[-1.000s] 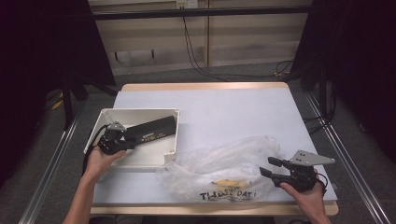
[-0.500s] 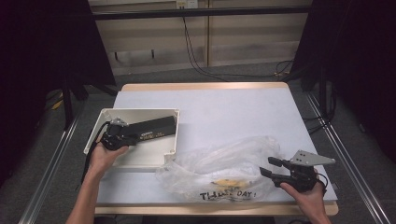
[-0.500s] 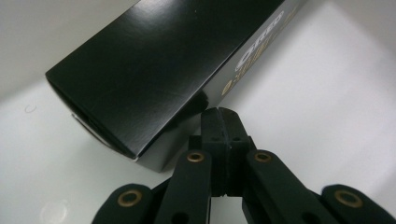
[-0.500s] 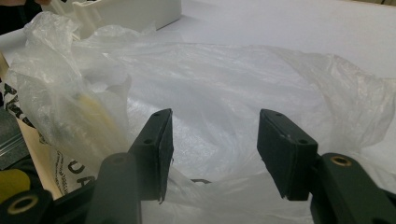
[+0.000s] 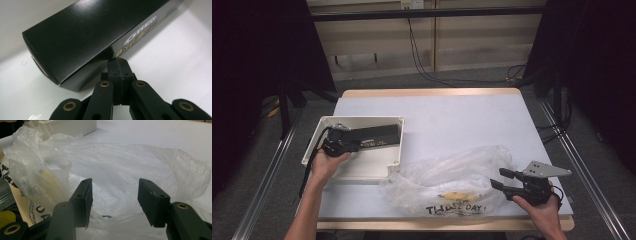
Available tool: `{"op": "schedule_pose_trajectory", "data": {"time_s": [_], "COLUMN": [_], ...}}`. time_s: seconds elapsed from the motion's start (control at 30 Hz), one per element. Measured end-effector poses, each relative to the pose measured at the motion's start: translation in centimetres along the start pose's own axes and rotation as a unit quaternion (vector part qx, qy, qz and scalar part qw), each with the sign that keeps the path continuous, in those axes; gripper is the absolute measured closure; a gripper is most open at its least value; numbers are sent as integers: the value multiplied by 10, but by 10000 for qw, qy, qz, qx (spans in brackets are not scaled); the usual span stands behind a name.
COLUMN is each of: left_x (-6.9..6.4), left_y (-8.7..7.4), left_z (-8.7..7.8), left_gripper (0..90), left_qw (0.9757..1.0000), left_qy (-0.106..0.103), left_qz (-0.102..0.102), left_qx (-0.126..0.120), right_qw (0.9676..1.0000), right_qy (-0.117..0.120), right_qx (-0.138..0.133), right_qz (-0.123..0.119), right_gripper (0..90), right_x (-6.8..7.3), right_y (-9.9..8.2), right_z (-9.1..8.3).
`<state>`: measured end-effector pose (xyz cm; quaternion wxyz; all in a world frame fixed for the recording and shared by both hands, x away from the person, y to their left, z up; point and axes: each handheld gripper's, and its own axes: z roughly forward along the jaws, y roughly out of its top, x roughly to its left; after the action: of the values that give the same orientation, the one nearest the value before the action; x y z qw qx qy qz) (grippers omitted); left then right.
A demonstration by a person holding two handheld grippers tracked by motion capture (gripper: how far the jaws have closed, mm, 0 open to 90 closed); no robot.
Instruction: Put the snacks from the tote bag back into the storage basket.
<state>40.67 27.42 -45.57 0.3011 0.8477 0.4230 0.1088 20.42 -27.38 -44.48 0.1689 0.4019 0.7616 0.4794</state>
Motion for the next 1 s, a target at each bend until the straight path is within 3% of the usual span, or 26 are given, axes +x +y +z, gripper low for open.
{"op": "schedule_pose_trajectory", "data": {"time_s": [0.27, 0.33, 0.43, 0.5, 0.83, 1.0], "left_x": [5, 7, 6, 6, 7, 8], "left_y": [4, 5, 7, 8, 13, 14], "left_z": [4, 5, 8, 9, 13, 15], "left_gripper": [900, 900, 900, 900, 900, 900], "left_qw": [9999, 9996, 9997, 9999, 9999, 9998], "left_qy": [-12, -163, 22, -10, 95, -20], "left_qz": [-99, -172, -172, -96, -94, -149], "left_qx": [-47, -127, -163, -133, -93, -98], "right_qw": [10000, 10000, 10000, 10000, 10000, 10000], "right_qy": [14, 14, 15, 21, 35, 22], "right_qx": [16, 17, 26, 20, -1, -5], "right_qz": [-21, -19, -30, -20, -9, 5], "right_gripper": [456, 456, 456, 456, 456, 456], "right_x": [0, 0, 0, 0, -1, -3], "right_y": [0, 0, -1, 0, -1, -1], "right_z": [0, 0, 1, 0, 0, -1]}}
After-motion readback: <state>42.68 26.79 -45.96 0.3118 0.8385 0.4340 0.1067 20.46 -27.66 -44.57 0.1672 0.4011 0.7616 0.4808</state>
